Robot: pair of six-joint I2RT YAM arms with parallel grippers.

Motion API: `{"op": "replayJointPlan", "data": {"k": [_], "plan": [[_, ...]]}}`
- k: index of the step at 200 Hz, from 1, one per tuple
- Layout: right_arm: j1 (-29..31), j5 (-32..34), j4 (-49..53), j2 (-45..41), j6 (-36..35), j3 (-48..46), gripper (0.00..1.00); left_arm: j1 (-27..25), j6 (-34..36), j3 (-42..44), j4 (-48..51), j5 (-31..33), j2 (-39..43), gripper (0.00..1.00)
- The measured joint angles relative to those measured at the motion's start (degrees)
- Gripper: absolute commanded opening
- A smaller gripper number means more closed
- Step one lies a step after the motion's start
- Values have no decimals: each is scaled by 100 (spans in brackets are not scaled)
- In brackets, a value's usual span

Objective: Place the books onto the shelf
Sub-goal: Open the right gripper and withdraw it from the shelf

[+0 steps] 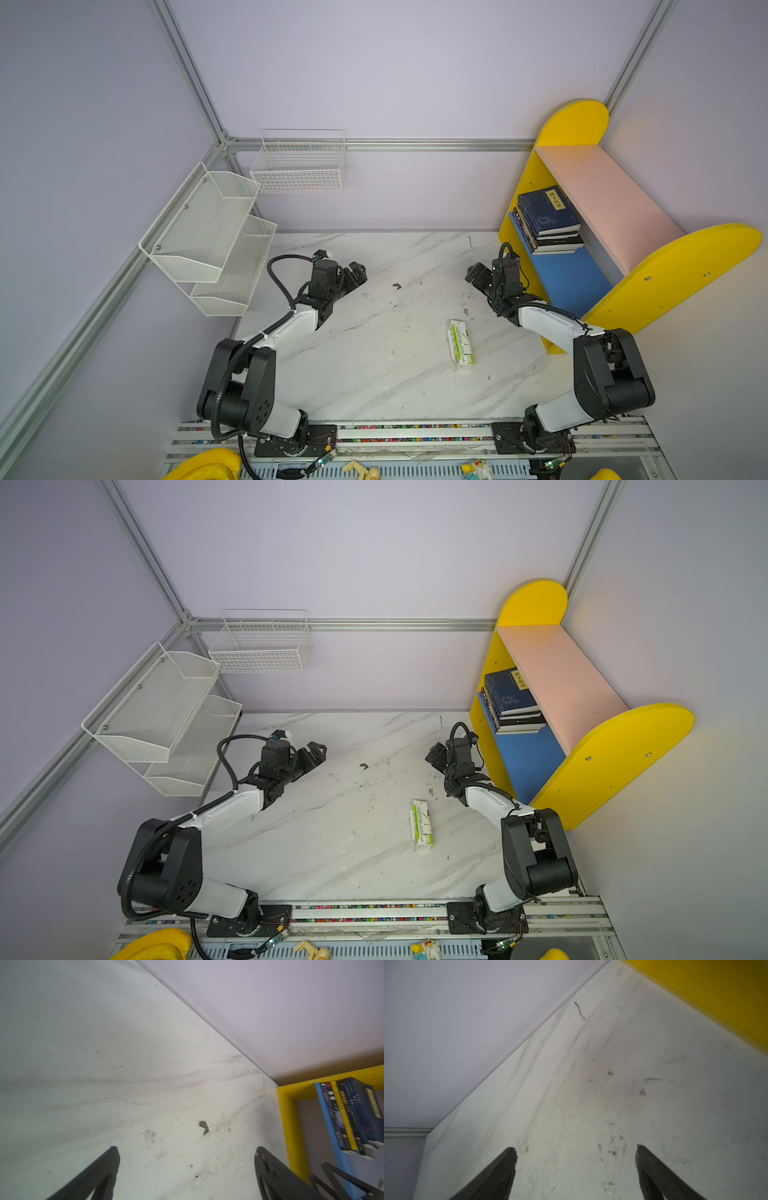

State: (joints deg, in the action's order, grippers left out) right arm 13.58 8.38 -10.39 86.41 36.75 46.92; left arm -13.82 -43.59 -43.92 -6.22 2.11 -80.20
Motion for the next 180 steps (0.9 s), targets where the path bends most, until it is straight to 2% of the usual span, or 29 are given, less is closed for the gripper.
{"op": "replayJointPlan", "data": {"k": [27, 49, 66, 93, 131, 166, 180], "plan": [[-9, 1056, -216, -26, -581, -271, 95, 0, 940, 1003, -625, 1263, 780, 100], [-9, 1681, -879, -28, -1250, -540, 96, 20, 1812, 1182, -953, 2262, 970, 99], [-20, 1982, -1467, -35, -1775, -798, 97, 81, 2326, 1246, -1244, 2774, 970, 100], [-20, 2225, -2474, -24, -2389, -1224, 96, 199, 2983, 1486, -1827, 3185, 876, 100], [-33, 2389, -3908, 588, -2863, -1554, 96, 321, 3595, 1954, -2918, 3578, 7, 100], [-131, 2380, -4878, 1099, -3274, -1707, 94, 577, 3936, 2033, -3792, 3613, -745, 100], [-269, 2334, -5254, 1272, -3381, -1731, 93, 730, 3926, 2031, -3727, 3532, -796, 100]]}}
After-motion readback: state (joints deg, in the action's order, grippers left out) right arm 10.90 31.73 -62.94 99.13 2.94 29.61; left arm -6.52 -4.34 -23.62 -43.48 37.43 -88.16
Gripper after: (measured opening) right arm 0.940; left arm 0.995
